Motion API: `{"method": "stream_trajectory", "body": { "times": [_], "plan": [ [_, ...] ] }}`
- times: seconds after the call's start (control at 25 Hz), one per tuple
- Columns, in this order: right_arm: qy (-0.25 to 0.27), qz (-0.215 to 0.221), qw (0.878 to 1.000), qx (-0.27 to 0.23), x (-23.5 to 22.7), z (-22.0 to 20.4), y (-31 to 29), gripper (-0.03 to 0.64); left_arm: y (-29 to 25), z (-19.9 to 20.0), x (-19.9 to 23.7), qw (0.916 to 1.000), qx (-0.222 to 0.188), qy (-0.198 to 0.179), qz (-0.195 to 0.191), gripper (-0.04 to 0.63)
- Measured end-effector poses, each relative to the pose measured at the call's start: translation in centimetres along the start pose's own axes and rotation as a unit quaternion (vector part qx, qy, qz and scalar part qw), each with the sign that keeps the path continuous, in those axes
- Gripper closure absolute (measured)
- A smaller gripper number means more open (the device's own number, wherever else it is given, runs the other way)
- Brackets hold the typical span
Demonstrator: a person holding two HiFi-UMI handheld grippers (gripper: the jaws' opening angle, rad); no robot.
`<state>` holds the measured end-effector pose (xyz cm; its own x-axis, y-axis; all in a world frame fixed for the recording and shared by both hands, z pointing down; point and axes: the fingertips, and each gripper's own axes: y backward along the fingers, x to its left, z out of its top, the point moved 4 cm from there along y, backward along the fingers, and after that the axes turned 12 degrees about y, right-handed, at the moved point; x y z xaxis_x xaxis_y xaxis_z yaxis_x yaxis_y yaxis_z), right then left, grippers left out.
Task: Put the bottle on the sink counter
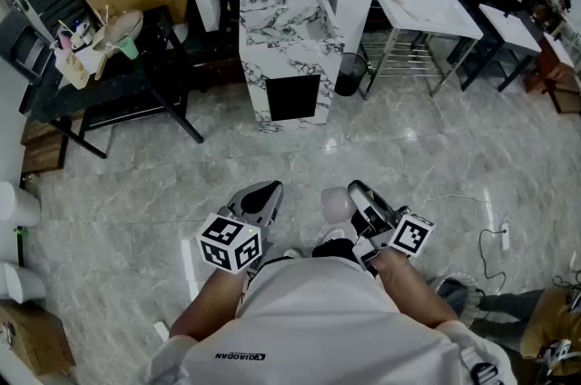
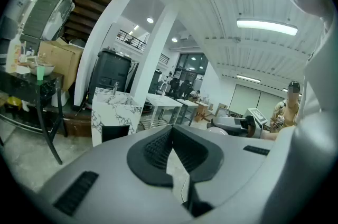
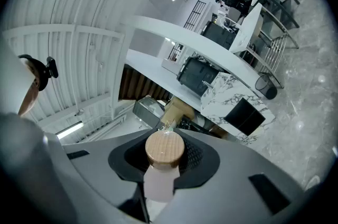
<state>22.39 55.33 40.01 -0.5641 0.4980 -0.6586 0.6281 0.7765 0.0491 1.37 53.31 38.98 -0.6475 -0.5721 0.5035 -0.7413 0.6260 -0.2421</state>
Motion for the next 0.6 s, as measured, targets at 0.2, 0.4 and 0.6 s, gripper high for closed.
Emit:
{"method": "stream_trajectory", "body": {
  "times": [0.2,0.4,0.6],
  "plan": [
    [0.002,-0.005,1.000,-0.002,0.0,-0.4,0.6,0.498,0.2,-0.4,-0.5,1.0000,-0.001,-0.003,-0.004,0.581],
    [0.006,-0.015,1.000,0.001,-0.3,-1.0,0.9,0.499,0.5,-0.8,-0.4,1.0000,-0.001,-0.005,-0.004,0.581],
    [0.005,-0.010,1.000,-0.003,-0.1,-1.2,0.9,0.497,0.7,-1.0,-0.4,0.9999,0.005,-0.008,-0.005,0.581]
  ]
}}
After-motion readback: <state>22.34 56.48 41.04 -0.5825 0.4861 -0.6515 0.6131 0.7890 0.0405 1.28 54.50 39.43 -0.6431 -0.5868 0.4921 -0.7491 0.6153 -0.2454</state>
